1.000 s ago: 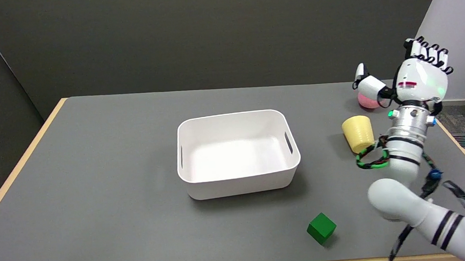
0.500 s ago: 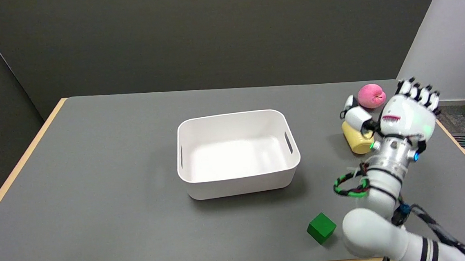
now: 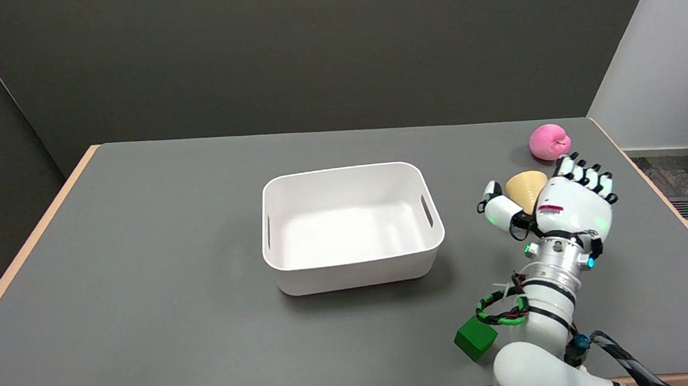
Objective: Pick up the yellow cup.
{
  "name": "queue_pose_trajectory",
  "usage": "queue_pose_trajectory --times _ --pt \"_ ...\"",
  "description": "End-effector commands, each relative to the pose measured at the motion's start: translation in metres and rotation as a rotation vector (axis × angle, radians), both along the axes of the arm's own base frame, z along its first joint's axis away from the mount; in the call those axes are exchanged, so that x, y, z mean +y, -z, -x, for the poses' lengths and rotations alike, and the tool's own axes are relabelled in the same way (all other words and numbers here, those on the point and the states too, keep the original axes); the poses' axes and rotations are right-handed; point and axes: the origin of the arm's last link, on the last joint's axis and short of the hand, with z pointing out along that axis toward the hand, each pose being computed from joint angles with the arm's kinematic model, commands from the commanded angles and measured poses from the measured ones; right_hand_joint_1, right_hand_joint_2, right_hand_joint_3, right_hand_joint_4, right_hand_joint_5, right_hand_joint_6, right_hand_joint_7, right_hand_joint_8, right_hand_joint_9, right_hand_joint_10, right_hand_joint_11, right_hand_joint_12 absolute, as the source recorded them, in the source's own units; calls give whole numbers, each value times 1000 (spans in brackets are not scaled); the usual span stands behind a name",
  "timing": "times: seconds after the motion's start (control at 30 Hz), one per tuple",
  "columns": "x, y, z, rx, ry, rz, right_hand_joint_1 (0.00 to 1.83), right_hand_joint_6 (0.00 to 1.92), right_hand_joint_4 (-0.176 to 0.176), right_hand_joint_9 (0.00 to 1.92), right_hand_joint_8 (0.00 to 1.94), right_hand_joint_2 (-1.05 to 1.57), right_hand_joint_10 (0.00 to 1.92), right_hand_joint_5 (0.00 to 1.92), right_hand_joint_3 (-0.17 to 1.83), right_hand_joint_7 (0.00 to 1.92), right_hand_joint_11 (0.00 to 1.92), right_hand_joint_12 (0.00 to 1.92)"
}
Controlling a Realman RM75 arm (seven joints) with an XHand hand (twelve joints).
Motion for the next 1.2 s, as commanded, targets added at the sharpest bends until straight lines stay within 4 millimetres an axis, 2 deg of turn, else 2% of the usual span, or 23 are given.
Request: queue_pose_trajectory --times 0.03,0.2,0.37,0.47,0.6,0.8,1.03,1.2 --pt "-15 -17 16 -8 84 -27 301 560 -176 104 498 619 840 183 783 215 37 1309" --pt "-10 -35 17 -11 93 34 312 559 -176 113 503 612 847 184 786 226 45 1317" --pt "-5 -48 29 -44 142 93 312 516 -176 92 492 595 820 132 786 180 17 1288" --pt "-5 -52 35 -61 145 102 308 475 -176 52 463 627 811 108 711 164 5 1230" --pt "-8 -55 37 -80 151 95 305 464 -176 24 447 622 776 100 708 139 -1 1199" --pt "-18 -59 40 -119 162 71 303 463 -176 18 444 620 770 98 706 130 -1 1195" --pt "-44 -64 43 -148 178 49 302 462 -176 3 441 623 761 93 699 117 -1 1191" --pt "-54 -67 45 -159 188 36 302 461 -176 1 440 623 758 92 699 115 -1 1189"
